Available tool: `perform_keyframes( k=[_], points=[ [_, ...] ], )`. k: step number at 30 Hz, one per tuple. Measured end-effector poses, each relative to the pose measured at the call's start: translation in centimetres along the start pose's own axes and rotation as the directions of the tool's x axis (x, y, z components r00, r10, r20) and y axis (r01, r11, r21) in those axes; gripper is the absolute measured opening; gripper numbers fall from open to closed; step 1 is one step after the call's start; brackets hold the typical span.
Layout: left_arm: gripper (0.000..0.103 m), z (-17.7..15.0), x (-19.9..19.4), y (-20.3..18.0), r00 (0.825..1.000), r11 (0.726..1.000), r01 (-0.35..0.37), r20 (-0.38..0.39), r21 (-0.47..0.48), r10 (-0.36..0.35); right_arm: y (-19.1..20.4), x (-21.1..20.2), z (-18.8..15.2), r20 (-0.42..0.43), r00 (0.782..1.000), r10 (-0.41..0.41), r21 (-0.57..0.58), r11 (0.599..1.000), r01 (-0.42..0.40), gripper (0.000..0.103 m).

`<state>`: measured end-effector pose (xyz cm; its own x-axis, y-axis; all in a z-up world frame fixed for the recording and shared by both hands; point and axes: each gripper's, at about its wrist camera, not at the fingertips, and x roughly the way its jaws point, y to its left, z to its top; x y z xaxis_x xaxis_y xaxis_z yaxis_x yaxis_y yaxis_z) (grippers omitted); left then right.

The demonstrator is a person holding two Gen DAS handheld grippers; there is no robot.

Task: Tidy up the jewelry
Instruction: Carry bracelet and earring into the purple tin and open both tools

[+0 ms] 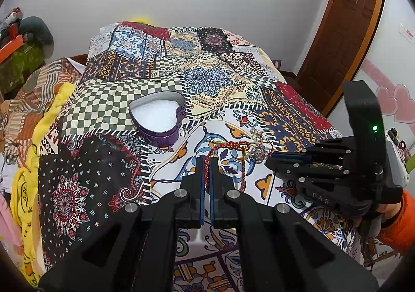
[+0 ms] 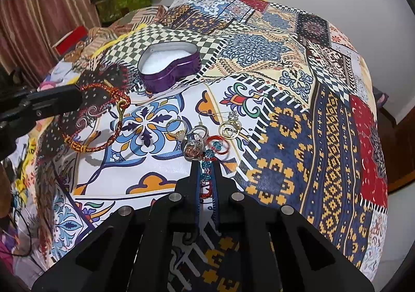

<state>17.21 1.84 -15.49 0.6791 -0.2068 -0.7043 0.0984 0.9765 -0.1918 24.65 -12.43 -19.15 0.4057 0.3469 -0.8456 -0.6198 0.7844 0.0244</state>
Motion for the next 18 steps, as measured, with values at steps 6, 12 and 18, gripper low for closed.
perform_keyframes(
  k=[6,12,18],
  points=[
    [0.001,0.4,-0.6,0.0,1.0,1.0,-0.01,0.021,-0.001,0.01,-0.5,-2.0,0.8,0.057,0.998,0.009,0.036,0.999,-0.011,0.007],
    [0.001,1.3,-1.5,0.3,0.998,0.999,-0.034,0.052,0.008,0.033,0.1,-4.9,2.7,0.144,0.99,0.004,0.023,1.0,-0.008,0.007],
    [0.001,2.5,-2.2,1.2,0.994,0.998,-0.063,0.087,0.002,0.063,1.0,-7.0,5.1,0.224,0.974,0.008,0.014,1.0,-0.011,0.007]
  ],
)
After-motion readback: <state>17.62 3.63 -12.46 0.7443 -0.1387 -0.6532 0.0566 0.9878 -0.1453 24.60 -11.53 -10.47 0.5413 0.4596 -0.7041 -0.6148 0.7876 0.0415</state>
